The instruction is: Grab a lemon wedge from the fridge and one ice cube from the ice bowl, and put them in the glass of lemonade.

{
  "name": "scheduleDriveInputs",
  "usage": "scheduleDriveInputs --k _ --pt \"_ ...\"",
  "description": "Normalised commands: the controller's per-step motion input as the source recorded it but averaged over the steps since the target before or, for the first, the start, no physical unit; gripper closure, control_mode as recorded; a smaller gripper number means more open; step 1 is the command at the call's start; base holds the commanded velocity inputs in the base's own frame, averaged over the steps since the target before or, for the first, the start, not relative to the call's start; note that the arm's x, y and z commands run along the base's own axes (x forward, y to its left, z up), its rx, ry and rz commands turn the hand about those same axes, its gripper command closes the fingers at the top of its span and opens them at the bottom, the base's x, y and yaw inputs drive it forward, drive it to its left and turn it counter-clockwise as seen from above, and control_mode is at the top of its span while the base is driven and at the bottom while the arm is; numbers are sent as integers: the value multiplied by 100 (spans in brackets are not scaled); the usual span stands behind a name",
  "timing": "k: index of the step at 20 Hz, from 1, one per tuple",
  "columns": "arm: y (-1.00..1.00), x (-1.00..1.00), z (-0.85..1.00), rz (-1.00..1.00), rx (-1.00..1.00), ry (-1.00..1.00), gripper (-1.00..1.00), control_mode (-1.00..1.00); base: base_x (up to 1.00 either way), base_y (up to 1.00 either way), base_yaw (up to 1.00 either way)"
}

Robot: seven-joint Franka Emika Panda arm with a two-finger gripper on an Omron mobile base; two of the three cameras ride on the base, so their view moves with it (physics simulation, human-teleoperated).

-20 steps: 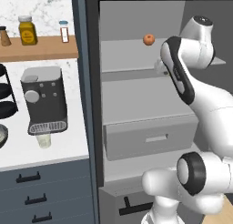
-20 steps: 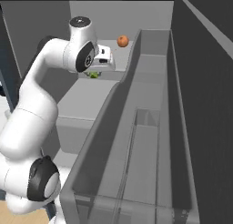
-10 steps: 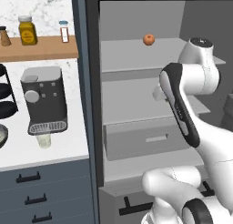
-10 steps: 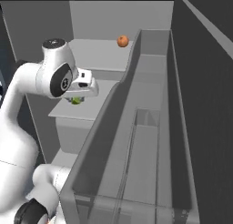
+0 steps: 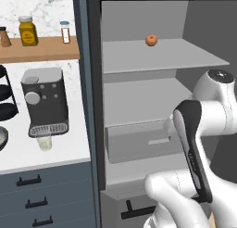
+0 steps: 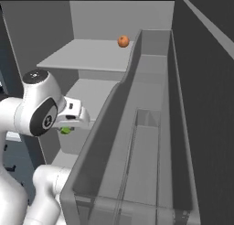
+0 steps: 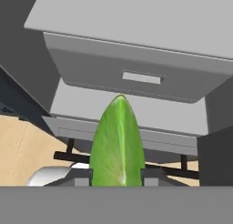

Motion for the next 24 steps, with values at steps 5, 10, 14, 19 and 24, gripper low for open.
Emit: scheduleDriveInputs --k 5,10,14,19,24 --pt "0 -9 0 0 0 0 100 -100 0 0 0" --pt "0 -7 0 0 0 0 100 -100 0 0 0" --pt "0 0 0 0 0 0 100 100 -80 72 -16" --pt "0 0 0 0 0 0 100 100 -68 100 -26" --pt "0 0 0 0 0 0 100 100 -19 100 -23"
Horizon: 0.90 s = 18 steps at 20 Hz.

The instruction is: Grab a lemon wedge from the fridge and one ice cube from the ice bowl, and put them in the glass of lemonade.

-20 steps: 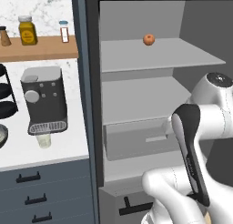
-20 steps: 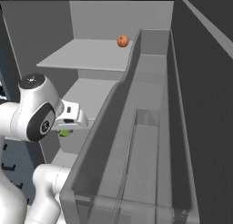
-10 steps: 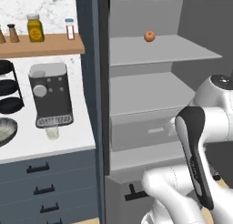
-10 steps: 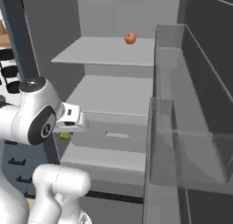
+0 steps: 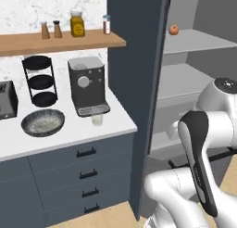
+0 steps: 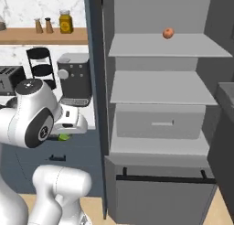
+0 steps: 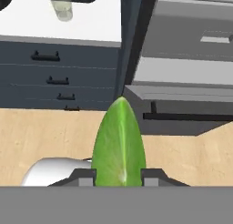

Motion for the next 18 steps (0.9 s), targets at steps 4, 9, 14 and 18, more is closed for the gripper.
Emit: scheduleDriveInputs --k 4,9,14,18 --pt "0 0 0 0 0 0 100 100 13 92 0" --pt "0 0 0 0 0 0 100 100 42 30 12" --pt "0 0 0 0 0 0 100 100 74 5 19" --pt "0 0 0 0 0 0 100 100 68 4 18"
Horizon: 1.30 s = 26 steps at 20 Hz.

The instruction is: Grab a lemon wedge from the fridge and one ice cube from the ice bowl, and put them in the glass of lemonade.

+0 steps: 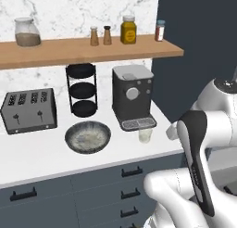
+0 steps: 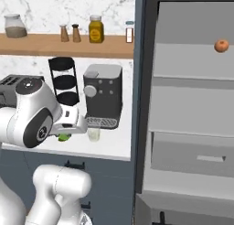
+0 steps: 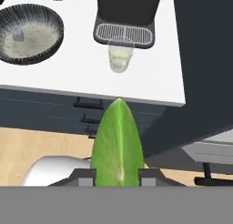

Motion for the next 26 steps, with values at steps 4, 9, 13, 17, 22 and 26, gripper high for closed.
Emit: scheduleDriveInputs --k 4,9,13,17,22,26 --pt "0 0 0 0 0 0 100 100 40 0 6" --pt "0 0 0 0 0 0 100 100 47 10 -9" --pt "0 0 0 0 0 0 100 100 51 23 -19" --pt "0 0 0 0 0 0 100 100 4 0 -2" --pt "0 1 -9 0 0 1 100 -100 0 0 0" --pt "19 32 -62 0 0 6 100 -100 0 0 0"
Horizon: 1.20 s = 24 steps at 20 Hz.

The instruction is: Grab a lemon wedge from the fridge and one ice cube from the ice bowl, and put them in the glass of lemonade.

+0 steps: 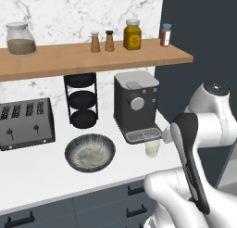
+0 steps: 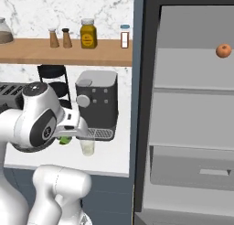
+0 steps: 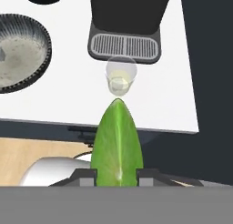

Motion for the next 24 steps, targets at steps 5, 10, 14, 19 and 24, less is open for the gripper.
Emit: scheduleDriveInputs --k 5,10,14,19,24 --pt "31 54 -39 0 0 2 100 -100 0 0 0" --pt "-1 52 -10 0 0 5 100 -100 0 0 0" --pt "0 45 -13 0 0 4 100 -100 0 0 0" --pt "0 35 -16 0 0 0 100 -100 0 0 0" --pt "-1 37 -2 0 0 0 100 -100 0 0 0"
